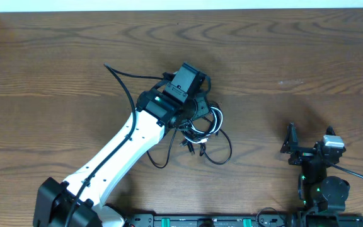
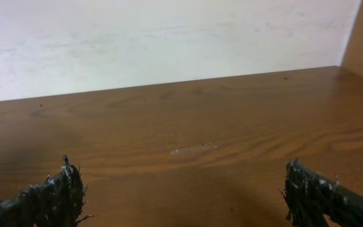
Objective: Untangle cables
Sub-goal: 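Lift the gripped cable loops with the left gripper, adjusting the grip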
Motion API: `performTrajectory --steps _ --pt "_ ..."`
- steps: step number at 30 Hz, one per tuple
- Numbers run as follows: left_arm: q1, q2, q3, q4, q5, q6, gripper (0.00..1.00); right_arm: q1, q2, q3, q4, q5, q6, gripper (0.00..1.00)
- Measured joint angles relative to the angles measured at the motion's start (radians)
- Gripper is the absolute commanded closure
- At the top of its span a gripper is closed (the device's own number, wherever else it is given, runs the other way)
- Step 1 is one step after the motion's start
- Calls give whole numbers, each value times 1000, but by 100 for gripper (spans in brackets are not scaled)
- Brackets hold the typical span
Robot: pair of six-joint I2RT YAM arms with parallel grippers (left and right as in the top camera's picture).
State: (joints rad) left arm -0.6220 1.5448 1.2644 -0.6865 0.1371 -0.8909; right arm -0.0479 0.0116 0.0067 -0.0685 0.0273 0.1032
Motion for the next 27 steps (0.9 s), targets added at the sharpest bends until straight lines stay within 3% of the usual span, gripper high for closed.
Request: performTrajectory --steps 11,16,27 --pt "0 80 0 83 -259 239 29 0 0 0 0 0 0 1" --pt "0 195 0 121 -286 292 49 0 0 0 0 0 0 1" --pt "0 277 0 124 -327 459 51 0 0 0 0 0 0 1"
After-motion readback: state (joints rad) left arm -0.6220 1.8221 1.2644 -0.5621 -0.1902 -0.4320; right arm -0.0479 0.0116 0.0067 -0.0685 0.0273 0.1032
